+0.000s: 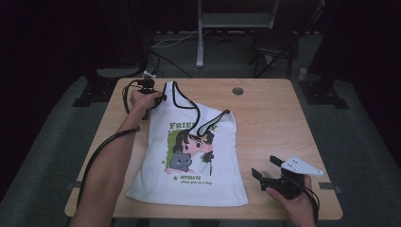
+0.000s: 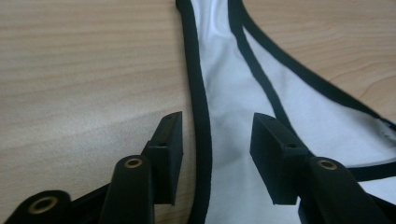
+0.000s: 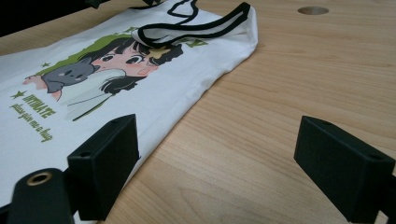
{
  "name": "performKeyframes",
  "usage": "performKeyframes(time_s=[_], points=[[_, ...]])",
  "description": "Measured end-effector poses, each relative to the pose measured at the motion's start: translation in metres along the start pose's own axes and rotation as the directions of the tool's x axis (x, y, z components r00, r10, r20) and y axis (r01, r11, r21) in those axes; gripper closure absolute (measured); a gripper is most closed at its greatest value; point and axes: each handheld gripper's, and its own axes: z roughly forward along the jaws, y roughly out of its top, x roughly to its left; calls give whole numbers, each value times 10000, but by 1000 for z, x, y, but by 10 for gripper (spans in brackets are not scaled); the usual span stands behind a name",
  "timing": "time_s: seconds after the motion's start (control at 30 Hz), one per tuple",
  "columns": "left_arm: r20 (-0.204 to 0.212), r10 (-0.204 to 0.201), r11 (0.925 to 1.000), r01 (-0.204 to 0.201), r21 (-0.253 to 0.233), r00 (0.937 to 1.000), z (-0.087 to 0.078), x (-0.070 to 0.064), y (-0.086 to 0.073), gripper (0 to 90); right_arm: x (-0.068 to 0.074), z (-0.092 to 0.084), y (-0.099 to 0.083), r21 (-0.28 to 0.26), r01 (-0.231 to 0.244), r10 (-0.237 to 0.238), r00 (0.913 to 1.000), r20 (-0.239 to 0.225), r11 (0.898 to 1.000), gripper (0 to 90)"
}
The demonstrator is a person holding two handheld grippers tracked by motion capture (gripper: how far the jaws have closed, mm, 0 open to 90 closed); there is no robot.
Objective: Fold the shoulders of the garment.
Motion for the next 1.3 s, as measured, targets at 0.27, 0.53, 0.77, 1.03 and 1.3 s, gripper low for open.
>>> performKeyframes(time_s=[0.27,0.53,0.77,1.03,1.3], points=[[242,212,9997,-209,-135,9995,3,-1,-1,720,2,1,0,1,96,-96,10000,-2,10000,132],[714,227,9993,-204,-319,9972,2,-1,-4,866,3,1,0,46,166,-166,9999,18,9999,133],[1111,586,9959,-505,-745,9921,-13,-7,0,874,3,1,0,23,187,-187,9998,14,9998,132],[1662,1174,9849,-934,-1458,9791,-43,-17,-1,874,3,1,0,19,206,-206,9998,-1,9998,133],[1777,2363,9618,-2039,-1829,9553,-71,-36,-18,874,4,1,0,16,307,-308,9995,13,9995,133]])
